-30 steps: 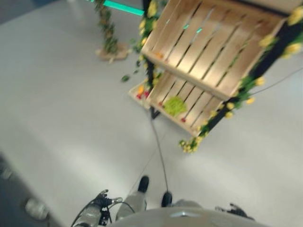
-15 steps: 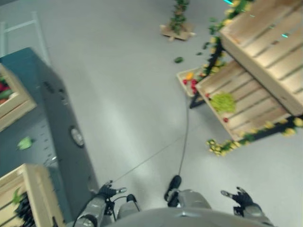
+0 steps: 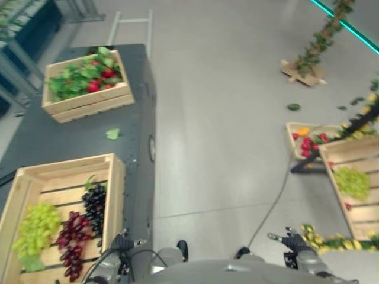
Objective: Pick up the fruits from the basket on one side to the basket on the other side
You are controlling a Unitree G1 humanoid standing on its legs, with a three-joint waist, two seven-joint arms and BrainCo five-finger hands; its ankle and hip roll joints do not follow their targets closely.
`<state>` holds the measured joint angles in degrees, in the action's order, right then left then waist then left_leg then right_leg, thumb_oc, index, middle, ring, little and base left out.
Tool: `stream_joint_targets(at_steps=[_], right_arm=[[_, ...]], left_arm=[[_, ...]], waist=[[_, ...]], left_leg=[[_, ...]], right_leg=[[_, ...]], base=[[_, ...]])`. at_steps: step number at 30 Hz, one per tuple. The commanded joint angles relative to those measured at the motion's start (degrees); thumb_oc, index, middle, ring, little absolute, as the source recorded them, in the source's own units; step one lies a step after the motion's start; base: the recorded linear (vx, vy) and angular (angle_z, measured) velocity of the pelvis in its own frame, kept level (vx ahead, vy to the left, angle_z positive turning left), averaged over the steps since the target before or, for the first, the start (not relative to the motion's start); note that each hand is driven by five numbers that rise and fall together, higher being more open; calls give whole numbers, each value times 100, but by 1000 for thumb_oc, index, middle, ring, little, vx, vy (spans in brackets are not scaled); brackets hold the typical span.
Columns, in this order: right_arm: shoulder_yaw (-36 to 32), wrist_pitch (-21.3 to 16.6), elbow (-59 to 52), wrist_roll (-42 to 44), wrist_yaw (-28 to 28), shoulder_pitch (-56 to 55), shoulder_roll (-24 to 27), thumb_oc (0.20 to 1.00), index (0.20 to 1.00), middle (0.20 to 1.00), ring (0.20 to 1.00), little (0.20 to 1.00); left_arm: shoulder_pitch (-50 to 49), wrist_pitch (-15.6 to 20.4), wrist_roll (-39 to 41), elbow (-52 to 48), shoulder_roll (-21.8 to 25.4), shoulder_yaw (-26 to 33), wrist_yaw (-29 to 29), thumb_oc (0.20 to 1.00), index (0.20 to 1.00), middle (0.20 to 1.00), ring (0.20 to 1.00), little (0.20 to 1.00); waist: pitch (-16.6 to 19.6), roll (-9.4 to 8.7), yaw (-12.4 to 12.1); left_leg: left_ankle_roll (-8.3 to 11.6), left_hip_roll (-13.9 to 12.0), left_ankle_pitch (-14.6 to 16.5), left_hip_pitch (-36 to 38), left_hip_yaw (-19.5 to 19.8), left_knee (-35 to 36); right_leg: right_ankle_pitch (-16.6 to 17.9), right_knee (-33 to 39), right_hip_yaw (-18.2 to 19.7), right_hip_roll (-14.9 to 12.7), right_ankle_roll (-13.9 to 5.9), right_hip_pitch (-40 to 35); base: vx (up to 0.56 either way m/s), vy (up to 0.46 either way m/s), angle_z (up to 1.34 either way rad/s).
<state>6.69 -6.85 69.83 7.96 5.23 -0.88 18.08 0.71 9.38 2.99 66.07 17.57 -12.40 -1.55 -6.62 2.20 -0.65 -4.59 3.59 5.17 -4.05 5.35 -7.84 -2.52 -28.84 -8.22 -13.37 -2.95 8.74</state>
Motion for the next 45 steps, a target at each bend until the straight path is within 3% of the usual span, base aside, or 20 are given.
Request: stream_joint_targets(at_steps=[1,2,3,4,5,6,9,12,19,22,26,27,28,29,32,33,35,39,42,45], right_arm=[[53,-124,-88,72,-5,130,131,1000,1000,1000,1000,1000],[42,-144,-36,122,-26,118,156,1000,1000,1000,1000,1000],[43,-145,-35,123,-26,119,157,1000,1000,1000,1000,1000],[143,-183,-67,79,-63,97,176,1000,1000,1000,1000,1000],[144,-183,-66,79,-63,99,176,1000,1000,1000,1000,1000],[188,-167,42,25,-72,76,219,1000,1000,1000,1000,1000],[167,-133,86,-8,-55,55,242,1000,1000,1000,1000,1000],[150,-137,62,-74,-76,-22,258,1000,1000,1000,1000,1000],[340,-156,73,-396,-121,-16,352,1000,1000,1000,1000,1000],[305,-168,153,-385,-97,25,380,1000,1000,1000,1000,1000],[345,-164,181,-431,-104,35,355,1000,1000,1000,1000,1000],[298,-158,157,-446,-59,42,371,1000,1000,1000,1000,1000],[278,-136,150,-451,-53,67,379,1000,1000,1000,1000,1000],[266,-112,160,-463,-28,88,385,1000,1000,1000,1000,1000],[247,-111,162,-447,-1,112,374,1000,1000,1000,1000,1000],[266,-98,153,-451,-9,109,331,1000,1000,1000,1000,1000],[293,-74,160,-484,0,104,291,1000,1000,1000,1000,1000],[345,-47,162,-519,-4,56,224,1000,1000,1000,1000,1000],[398,-21,203,-583,-13,58,211,1000,1000,1000,1000,1000],[414,-4,234,-553,-17,197,163,1000,1000,1000,1000,1000]], left_arm=[[-20,162,-210,-193,273,133,-49,1000,1000,1000,1000,1000],[34,160,-200,-194,251,100,-72,1000,1000,1000,1000,1000],[34,160,-200,-194,250,101,-72,1000,1000,1000,1000,1000],[81,171,-172,-151,262,79,-82,1000,1000,1000,1000,1000],[82,171,-172,-150,263,80,-82,1000,1000,1000,1000,1000],[187,176,-174,-84,260,42,-85,1000,1000,1000,1000,1000],[303,194,-224,10,220,-52,-88,1000,1000,1000,1000,1000],[326,186,-311,93,193,-101,-83,1000,1000,1000,1000,1000],[210,167,-174,-69,150,-24,-181,1000,1000,1000,1000,1000],[163,154,-96,-134,147,27,-247,1000,1000,1000,1000,1000],[202,134,-10,17,121,111,-283,1000,1000,1000,1000,1000],[271,107,-3,110,101,109,-292,1000,1000,1000,1000,1000],[292,86,9,94,119,129,-272,1000,1000,1000,1000,1000],[309,79,-9,117,143,156,-271,1000,1000,1000,1000,1000],[280,64,-27,115,170,185,-260,1000,1000,1000,1000,1000],[282,36,-41,219,190,240,-264,1000,1000,1000,1000,1000],[292,12,-62,285,178,256,-271,1000,1000,1000,1000,1000],[336,-13,-55,326,168,235,-290,1000,1000,1000,1000,1000],[355,-20,-71,292,132,159,-257,1000,1000,1000,1000,1000],[313,-9,-97,337,134,181,-254,1000,1000,1000,1000,1000]], waist=[[-75,-122,102],[-119,-130,135],[-125,-126,151],[-199,-137,324],[-190,-137,332],[-242,-188,505],[-272,-211,585],[-178,-288,556],[-34,-298,292],[-53,-325,196],[21,-374,231],[-3,-366,362],[10,-399,431],[22,-393,467],[57,-382,492],[102,-383,519],[142,-384,526],[261,-458,479],[330,-481,428],[376,-511,330]], left_leg=[[299,398,-281,-46,-11,214],[321,501,-283,13,318,187],[322,501,-278,19,335,183],[299,613,-279,151,745,199],[299,616,-295,140,752,208],[334,753,-285,324,1140,253],[406,855,-312,466,1690,312],[482,883,-310,510,2073,345],[773,479,-379,436,1986,168],[865,287,-359,338,1943,-87],[921,227,-463,124,1556,-60],[899,-90,-599,-237,187,21],[882,-221,-522,-327,-438,-2],[875,-289,-492,-319,-793,-34],[885,-351,-418,-246,-1009,-5],[866,-536,-451,-163,-1371,162],[912,-702,-582,-91,-1620,359],[1013,-941,-929,-37,-1773,828],[1008,-991,-975,-17,-1879,1033],[936,-877,-852,11,-1724,990]], right_leg=[[254,1018,323,810,-227,286],[263,1124,263,879,-207,469],[258,1125,245,877,-205,455],[361,1380,801,1202,-235,763],[376,1396,795,1198,-237,768],[561,1719,1507,1511,-359,928],[751,1865,1953,1605,-468,1075],[674,2061,1704,1414,-390,754],[430,2117,1051,1328,-302,328],[202,2104,801,1398,-142,7],[206,2334,558,1324,-103,-206],[232,2526,273,1159,-159,-346],[297,2583,164,1072,-188,-324],[320,2674,57,1031,-176,-363],[329,2785,0,1035,-140,-429],[287,2762,-162,1026,-131,-492],[260,2769,-359,1023,-137,-572],[269,2887,-682,975,-195,-711],[308,2991,-909,899,-256,-792],[374,3045,-836,795,-324,-859]], base=[[125,86,211],[81,27,126],[208,8,109],[125,-20,79],[292,-22,137],[238,-17,170],[221,-65,179],[138,-167,181],[131,-211,90],[103,-295,74],[38,-152,85],[-36,-76,73],[-46,-110,133],[-35,-50,136],[17,-41,47],[39,-11,38],[39,-2,66],[50,61,72],[48,126,54],[102,209,46]])
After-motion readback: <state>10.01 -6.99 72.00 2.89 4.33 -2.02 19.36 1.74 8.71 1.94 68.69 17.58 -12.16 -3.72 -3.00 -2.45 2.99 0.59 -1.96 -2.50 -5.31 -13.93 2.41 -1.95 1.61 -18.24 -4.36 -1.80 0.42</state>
